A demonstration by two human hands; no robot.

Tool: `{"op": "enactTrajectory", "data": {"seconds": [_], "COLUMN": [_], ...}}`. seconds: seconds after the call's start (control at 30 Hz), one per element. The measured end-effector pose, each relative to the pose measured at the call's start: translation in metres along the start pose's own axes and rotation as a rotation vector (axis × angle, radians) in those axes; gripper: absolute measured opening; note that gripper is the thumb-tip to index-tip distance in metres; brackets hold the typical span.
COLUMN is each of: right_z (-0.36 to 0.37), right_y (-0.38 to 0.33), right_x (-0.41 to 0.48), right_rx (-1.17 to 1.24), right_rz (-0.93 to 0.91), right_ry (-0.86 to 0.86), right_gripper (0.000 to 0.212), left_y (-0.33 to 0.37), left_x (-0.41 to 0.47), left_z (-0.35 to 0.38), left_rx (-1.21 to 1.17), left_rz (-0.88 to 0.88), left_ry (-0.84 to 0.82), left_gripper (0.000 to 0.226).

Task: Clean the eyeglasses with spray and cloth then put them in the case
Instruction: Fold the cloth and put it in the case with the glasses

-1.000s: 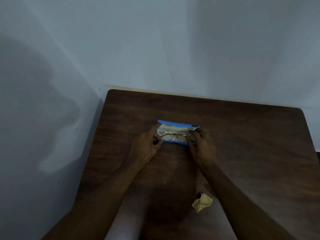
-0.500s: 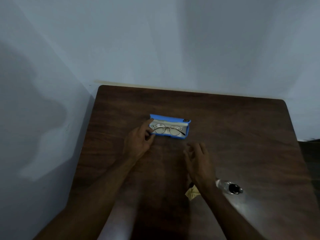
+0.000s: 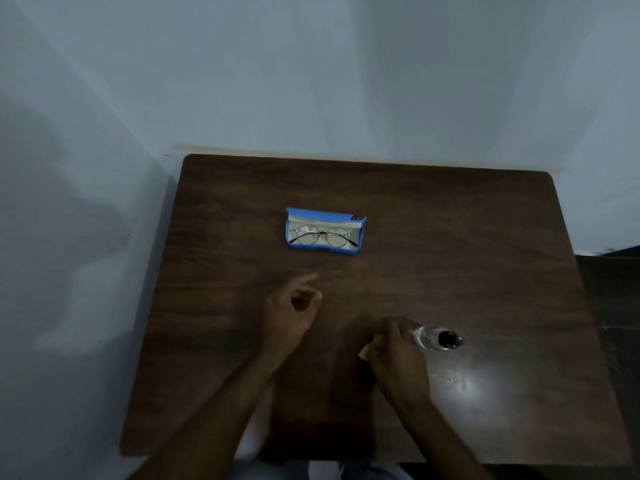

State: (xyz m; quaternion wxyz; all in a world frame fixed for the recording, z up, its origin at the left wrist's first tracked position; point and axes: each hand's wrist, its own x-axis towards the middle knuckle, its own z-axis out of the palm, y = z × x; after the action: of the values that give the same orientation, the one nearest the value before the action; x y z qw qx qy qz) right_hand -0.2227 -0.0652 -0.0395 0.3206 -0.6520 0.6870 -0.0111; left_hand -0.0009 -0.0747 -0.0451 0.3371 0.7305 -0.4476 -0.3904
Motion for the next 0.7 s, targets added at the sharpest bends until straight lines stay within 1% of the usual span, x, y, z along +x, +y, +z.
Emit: {"op": "enactTrajectory", "data": {"seconds": [0.07, 0.1, 0.17, 0.23, 0.3, 0.33, 0.37, 0.43, 0.57, 0.63, 0.67, 0.7], "right_z": [-0.007, -0.011, -0.021, -0.033, -0.045, -0.051, -0.055, -0.06, -0.062, -0.068, -0.071, -0.078], "right_y": [-0.001, -0.003, -0.009, -0.02, -0.031, -0.037, -0.042, -0.047, -0.052, -0.055, -0.056, -0.062], "right_x": [-0.003, -0.006, -0.008, -0.013, -0.022, -0.026, -0.03, -0.035, -0.039, -0.041, -0.042, -0.046], "right_rx": [0.198, 0.298, 0.42, 0.568, 0.677, 0.701, 0.713, 0.735, 0.801, 0.737, 0.661, 0.522], "right_rz": [0.022, 0.029, 0.01, -0.06, -0.154, -0.207, -0.249, -0.274, -0.141, -0.135, -0.156, -0.174], "right_ry": [0.013, 0.014, 0.033, 0.047, 0.052, 0.06, 0.078, 0.12, 0.181, 0.196, 0.152, 0.083], "right_gripper": [0.016, 0.018, 0.027, 0.037, 0.041, 0.04, 0.037, 0.034, 0.036, 0.034, 0.029, 0.026], "left_y": [0.0, 0.001, 0.005, 0.014, 0.026, 0.033, 0.038, 0.048, 0.06, 0.067, 0.07, 0.074], "left_x": [-0.023, -0.034, -0.052, -0.064, -0.069, -0.067, -0.064, -0.056, -0.045, -0.045, -0.045, -0.047], "left_z": [0.015, 0.023, 0.032, 0.035, 0.034, 0.033, 0.032, 0.027, 0.012, 0.006, 0.005, 0.002], "left_rx": [-0.187, -0.299, -0.486, -0.636, -0.832, -0.916, -0.951, -0.89, -0.736, -0.649, -0.607, -0.569], "left_rz": [-0.224, -0.359, -0.581, -0.688, -0.728, -0.731, -0.71, -0.61, -0.453, -0.381, -0.337, -0.283], "left_ry": [-0.111, -0.147, -0.214, -0.311, -0.348, -0.334, -0.306, -0.246, -0.14, -0.104, -0.087, -0.062], "left_gripper": [0.032, 0.027, 0.027, 0.028, 0.03, 0.032, 0.033, 0.03, 0.022, 0.021, 0.019, 0.016]}}
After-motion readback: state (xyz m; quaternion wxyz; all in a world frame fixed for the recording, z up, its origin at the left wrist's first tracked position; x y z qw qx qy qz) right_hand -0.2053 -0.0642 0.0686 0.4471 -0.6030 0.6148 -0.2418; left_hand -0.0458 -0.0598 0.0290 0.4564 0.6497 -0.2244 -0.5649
